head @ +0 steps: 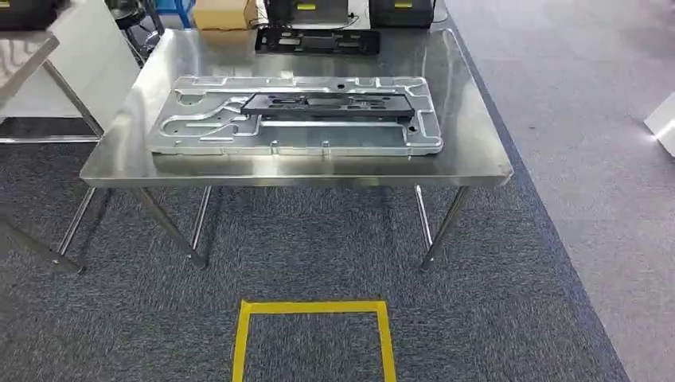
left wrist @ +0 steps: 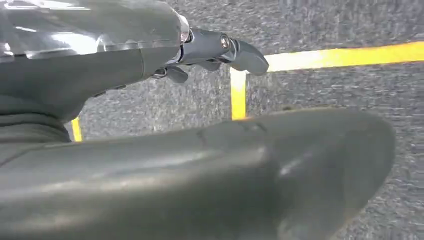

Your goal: Take the parts from the cabinet and place them on the table.

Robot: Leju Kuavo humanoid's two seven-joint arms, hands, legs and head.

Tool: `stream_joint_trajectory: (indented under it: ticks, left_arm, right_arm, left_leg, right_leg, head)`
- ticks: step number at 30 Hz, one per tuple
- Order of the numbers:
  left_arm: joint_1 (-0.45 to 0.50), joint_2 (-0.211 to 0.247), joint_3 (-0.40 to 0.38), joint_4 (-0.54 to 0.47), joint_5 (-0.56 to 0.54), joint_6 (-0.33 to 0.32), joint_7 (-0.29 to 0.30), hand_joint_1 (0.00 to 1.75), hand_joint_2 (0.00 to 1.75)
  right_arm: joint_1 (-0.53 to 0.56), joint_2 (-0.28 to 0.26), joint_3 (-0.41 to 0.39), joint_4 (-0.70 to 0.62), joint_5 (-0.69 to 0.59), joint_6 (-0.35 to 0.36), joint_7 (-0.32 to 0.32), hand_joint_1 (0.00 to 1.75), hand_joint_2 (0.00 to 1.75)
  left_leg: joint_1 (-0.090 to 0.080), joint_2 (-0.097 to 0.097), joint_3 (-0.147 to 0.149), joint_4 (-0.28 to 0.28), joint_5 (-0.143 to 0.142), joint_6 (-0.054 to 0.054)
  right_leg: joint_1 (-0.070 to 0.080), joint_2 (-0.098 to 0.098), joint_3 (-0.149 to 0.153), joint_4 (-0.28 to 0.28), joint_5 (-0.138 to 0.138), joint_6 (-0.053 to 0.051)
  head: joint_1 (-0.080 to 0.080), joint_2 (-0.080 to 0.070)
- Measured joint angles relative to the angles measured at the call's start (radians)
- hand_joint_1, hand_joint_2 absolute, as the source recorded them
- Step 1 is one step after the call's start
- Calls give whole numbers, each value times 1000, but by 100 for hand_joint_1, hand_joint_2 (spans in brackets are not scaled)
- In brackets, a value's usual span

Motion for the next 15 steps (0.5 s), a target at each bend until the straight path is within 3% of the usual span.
stream_joint_trajectory:
  ticks: [1, 2, 3, 4, 5, 6, 7, 8, 9, 10, 11, 12, 13, 15]
  left_arm:
    - [3, 0, 0, 0, -2, 0, 3, 0, 0]
    - [-1, -1, 0, 0, -3, -1, 5, 0, 0]
    - [-1, -1, 0, 0, -4, -2, 9, 0, 0]
    - [0, 0, 0, 0, -4, -2, 10, 0, 0]
    - [1, -1, 0, 0, -5, -2, 10, 0, 0]
    - [2, -1, 0, 0, -5, -2, 10, 0, 0]
    - [2, -1, 0, 0, -5, -2, 10, 0, 0]
    - [1, -1, 0, 0, -5, -2, 10, 0, 0]
    - [1, -2, 0, 0, -5, -3, 10, 0, 0]
    - [1, -2, 0, 0, -6, -3, 12, 0, 0]
    - [0, -3, 0, 0, -8, -3, 16, 0, 0]
    - [0, -4, 0, 0, -9, -3, 19, 0, 0]
    - [0, -5, 0, 0, -9, -3, 23, 0, 0]
    - [-1, -5, 0, 0, -13, -3, 26, 0, 0]
  right_arm:
    - [1, 0, -3, 2, 0, 1, 2, 0, 0]
    - [-1, 1, -5, 2, 2, 1, 2, 0, 0]
    - [-1, 3, -5, 4, 3, 2, 3, 0, 0]
    - [0, 6, -5, 6, 5, 2, 4, 0, 0]
    - [-1, 7, -5, 7, 6, 2, 3, 0, 0]
    - [-2, 7, -5, 8, 7, 2, 3, 0, 0]
    - [-2, 7, -5, 8, 8, 2, 3, 0, 0]
    - [-3, 7, -5, 8, 9, 2, 3, 0, 0]
    - [-2, 7, -5, 8, 10, 2, 3, 0, 0]
    - [-3, 7, -5, 8, 17, 2, 3, 0, 0]
    - [-6, 7, -3, 8, 28, 3, 6, 0, 0]
    - [-9, 7, -1, 8, 36, 3, 11, 0, 0]
    - [-12, 7, 1, 8, 38, 5, 11, 0, 0]
    - [-12, 7, 2, 9, 39, 6, 11, 0, 0]
  left_leg:
    - [6, 0, -6, -8, 17, 9]
    - [10, 9, -19, -12, 32, 18]
    - [9, 8, -35, -11, 45, 28]
    - [8, 8, -50, -11, 57, 29]
    - [7, 8, -67, -10, 69, 28]
    - [7, 10, -85, -7, 81, 27]
    - [7, 10, -101, -2, 91, 25]
    - [8, 10, -121, 6, 101, 22]
    - [8, 10, -140, 15, 109, 19]
    - [9, 9, -159, 25, 115, 16]
    - [9, 9, -171, 37, 120, 12]
    - [5, 9, -182, 48, 123, 7]
    - [4, 9, -188, 54, 128, 2]
    - [8, 10, -191, 53, 145, -12]
  right_leg:
    - [4, 2, -3, -3, 8, 8]
    - [-2, 6, -14, 14, -26, 12]
    - [-4, 7, -33, 57, -92, 13]
    - [-7, 7, -51, 126, -163, 17]
    - [-9, 7, -72, 208, -216, 23]
    - [-10, 7, -85, 279, -242, 27]
    - [-12, 7, -85, 320, -234, 30]
    - [-14, 7, -65, 320, -200, 32]
    - [-16, 7, -24, 280, -156, 33]
    - [-17, 7, 37, 203, -126, 31]
    - [-17, 7, 111, 104, -125, 26]
    - [-13, 7, 176, 17, -159, 20]
    - [-11, 7, 190, -24, -179, 14]
    - [-5, 7, 178, -16, -170, 2]
  head:
    - [0, 0]
    - [0, 0]
    - [1, 0]
    - [1, 0]
    - [1, 0]
    - [1, 0]
    - [1, 0]
    - [0, 0]
    - [1, 0]
    - [1, 0]
    - [0, 0]
    - [1, 0]
    - [0, 0]
    - [0, 0]
